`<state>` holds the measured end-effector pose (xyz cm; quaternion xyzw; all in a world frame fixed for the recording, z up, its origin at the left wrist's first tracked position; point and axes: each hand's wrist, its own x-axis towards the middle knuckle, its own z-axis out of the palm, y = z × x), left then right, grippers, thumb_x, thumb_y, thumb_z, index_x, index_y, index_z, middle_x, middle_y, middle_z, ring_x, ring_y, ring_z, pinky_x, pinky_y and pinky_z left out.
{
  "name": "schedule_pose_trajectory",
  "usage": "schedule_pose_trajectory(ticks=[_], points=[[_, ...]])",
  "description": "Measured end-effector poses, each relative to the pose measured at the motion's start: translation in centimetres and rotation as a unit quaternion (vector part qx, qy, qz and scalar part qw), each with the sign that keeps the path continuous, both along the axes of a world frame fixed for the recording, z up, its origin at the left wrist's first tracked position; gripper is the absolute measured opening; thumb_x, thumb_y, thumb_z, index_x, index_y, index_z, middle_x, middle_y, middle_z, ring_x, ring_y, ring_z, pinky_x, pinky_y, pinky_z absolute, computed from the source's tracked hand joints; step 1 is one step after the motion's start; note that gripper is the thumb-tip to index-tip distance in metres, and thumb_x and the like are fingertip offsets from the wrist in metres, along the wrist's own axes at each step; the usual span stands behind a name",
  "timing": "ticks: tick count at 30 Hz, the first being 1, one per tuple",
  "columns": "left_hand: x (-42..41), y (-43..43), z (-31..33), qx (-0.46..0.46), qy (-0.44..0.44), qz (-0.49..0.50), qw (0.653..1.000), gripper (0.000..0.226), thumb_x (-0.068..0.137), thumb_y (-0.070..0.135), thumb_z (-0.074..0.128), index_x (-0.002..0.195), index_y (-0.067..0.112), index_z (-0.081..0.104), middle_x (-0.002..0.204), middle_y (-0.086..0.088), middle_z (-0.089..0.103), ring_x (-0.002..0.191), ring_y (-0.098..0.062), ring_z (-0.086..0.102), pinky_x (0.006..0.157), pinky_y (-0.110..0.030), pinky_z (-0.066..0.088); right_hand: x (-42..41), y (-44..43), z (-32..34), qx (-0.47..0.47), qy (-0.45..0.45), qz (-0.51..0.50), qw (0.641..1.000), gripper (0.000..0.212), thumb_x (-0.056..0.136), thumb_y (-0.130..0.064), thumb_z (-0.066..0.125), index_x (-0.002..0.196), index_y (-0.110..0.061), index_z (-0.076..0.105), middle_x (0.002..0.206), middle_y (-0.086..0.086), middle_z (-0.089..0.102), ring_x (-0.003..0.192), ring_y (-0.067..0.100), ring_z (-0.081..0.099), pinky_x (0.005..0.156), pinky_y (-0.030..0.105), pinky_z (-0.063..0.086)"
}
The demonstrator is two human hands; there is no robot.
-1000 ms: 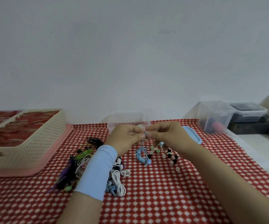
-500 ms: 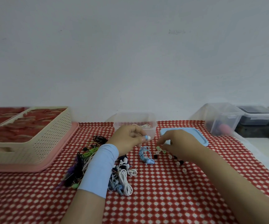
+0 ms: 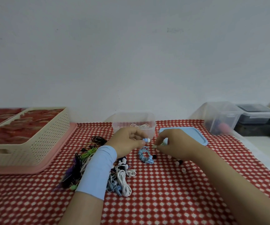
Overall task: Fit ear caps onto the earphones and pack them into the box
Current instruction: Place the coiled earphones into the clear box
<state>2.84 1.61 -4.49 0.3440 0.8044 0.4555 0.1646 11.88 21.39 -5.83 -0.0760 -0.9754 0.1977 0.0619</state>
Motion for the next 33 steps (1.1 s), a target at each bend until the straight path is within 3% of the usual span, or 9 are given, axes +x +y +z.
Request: schedule_pose_trajectory(ticks=[3, 6, 10, 14, 19, 22, 24, 30, 33], points=[[0.1, 0.2, -0.1, -0.009, 0.027, -0.015, 0.999, 0.029, 0.093, 0.020, 0.064, 0.117, 0.037, 0.067, 0.091, 0.003, 0.073, 0.072, -0.001, 0.067, 0.088, -0.024, 0.050, 0.2, 0.5, 0.3, -0.025, -0.003, -0.006, 1.000, 0.009, 0.095, -0.034, 0.063, 0.098, -0.031, 0.071, 0.097, -0.017, 0.068, 0.085, 0.003, 0.063, 0.083, 0.029, 0.057], [0.1, 0.1, 0.1, -0.019, 0.044, -0.001, 0.999, 0.023, 0.095, 0.021, 0.062, 0.110, 0.035, 0.072, 0.079, 0.018, 0.068, 0.066, 0.002, 0.066, 0.073, -0.008, 0.047, 0.3, 0.2, 0.1, -0.019, -0.042, -0.009, 0.999, 0.020, 0.100, -0.037, 0.048, 0.089, -0.025, 0.060, 0.090, -0.008, 0.064, 0.082, 0.011, 0.059, 0.080, 0.036, 0.053], [-0.3, 0.0, 0.1, -0.062, 0.050, 0.030, 0.996, 0.015, 0.093, 0.023, 0.064, 0.101, 0.034, 0.071, 0.083, 0.009, 0.073, 0.071, -0.006, 0.070, 0.081, -0.024, 0.054, 0.5, -0.5, 0.3, -0.009, -0.068, -0.008, 0.998, 0.040, 0.106, -0.035, 0.036, 0.071, -0.018, 0.043, 0.073, -0.003, 0.049, 0.067, 0.013, 0.043, 0.065, 0.032, 0.037], [-0.9, -0.4, -0.1, -0.143, 0.108, 0.051, 0.983, 0.016, 0.093, 0.026, 0.063, 0.104, 0.035, 0.070, 0.107, 0.008, 0.070, 0.082, -0.002, 0.060, 0.089, -0.024, 0.047, 0.4, -0.5, 0.4, 0.006, -0.076, 0.000, 0.997, 0.036, 0.105, -0.046, 0.046, 0.084, -0.024, 0.065, 0.082, -0.008, 0.063, 0.076, 0.010, 0.057, 0.076, 0.035, 0.051], [-0.8, -0.2, 0.2, -0.195, 0.152, 0.052, 0.968, 0.026, 0.093, 0.026, 0.063, 0.117, 0.033, 0.069, 0.133, 0.007, 0.060, 0.115, -0.011, 0.058, 0.099, -0.026, 0.041, 0.2, -0.4, 0.2, -0.031, -0.068, -0.002, 0.997, 0.026, 0.096, -0.045, 0.064, 0.103, -0.026, 0.080, 0.097, -0.011, 0.076, 0.085, 0.007, 0.067, 0.084, 0.034, 0.059], [-0.4, 0.8, 0.2, -0.186, 0.249, 0.052, 0.949, 0.022, 0.096, 0.031, 0.058, 0.113, 0.038, 0.071, 0.134, 0.010, 0.059, 0.127, -0.015, 0.048, 0.109, -0.033, 0.036, 0.2, -0.5, 0.3, -0.044, -0.055, -0.017, 0.997, 0.032, 0.096, -0.048, 0.062, 0.099, -0.021, 0.079, 0.095, -0.003, 0.077, 0.087, 0.014, 0.070, 0.086, 0.041, 0.060], [0.3, 1.8, 0.1, -0.180, 0.289, 0.035, 0.940, 0.022, 0.097, 0.032, 0.055, 0.110, 0.040, 0.072, 0.128, 0.012, 0.063, 0.120, -0.014, 0.052, 0.106, -0.034, 0.040, 0.4, -0.5, 0.5, -0.038, -0.050, -0.018, 0.998, 0.029, 0.097, -0.045, 0.060, 0.098, -0.023, 0.078, 0.093, -0.005, 0.075, 0.086, 0.012, 0.069, 0.085, 0.039, 0.059], [1.2, 4.4, -0.6, -0.319, 0.247, 0.002, 0.915, 0.030, 0.099, 0.021, 0.051, 0.119, 0.036, 0.069, 0.125, 0.003, 0.066, 0.107, -0.022, 0.063, 0.097, -0.036, 0.050, 0.8, -0.4, 0.7, -0.076, -0.057, -0.029, 0.995, 0.033, 0.094, -0.035, 0.052, 0.069, -0.015, 0.057, 0.070, -0.001, 0.061, 0.066, 0.014, 0.053, 0.067, 0.038, 0.049], [0.8, 4.7, -0.7, -0.328, 0.210, -0.009, 0.921, 0.027, 0.096, 0.016, 0.057, 0.115, 0.027, 0.073, 0.124, 0.002, 0.067, 0.108, -0.022, 0.063, 0.100, -0.034, 0.048, 0.7, -0.1, 0.8, -0.079, -0.057, -0.026, 0.995, 0.036, 0.095, -0.034, 0.051, 0.064, -0.014, 0.051, 0.064, -0.002, 0.053, 0.062, 0.013, 0.047, 0.065, 0.036, 0.044]])
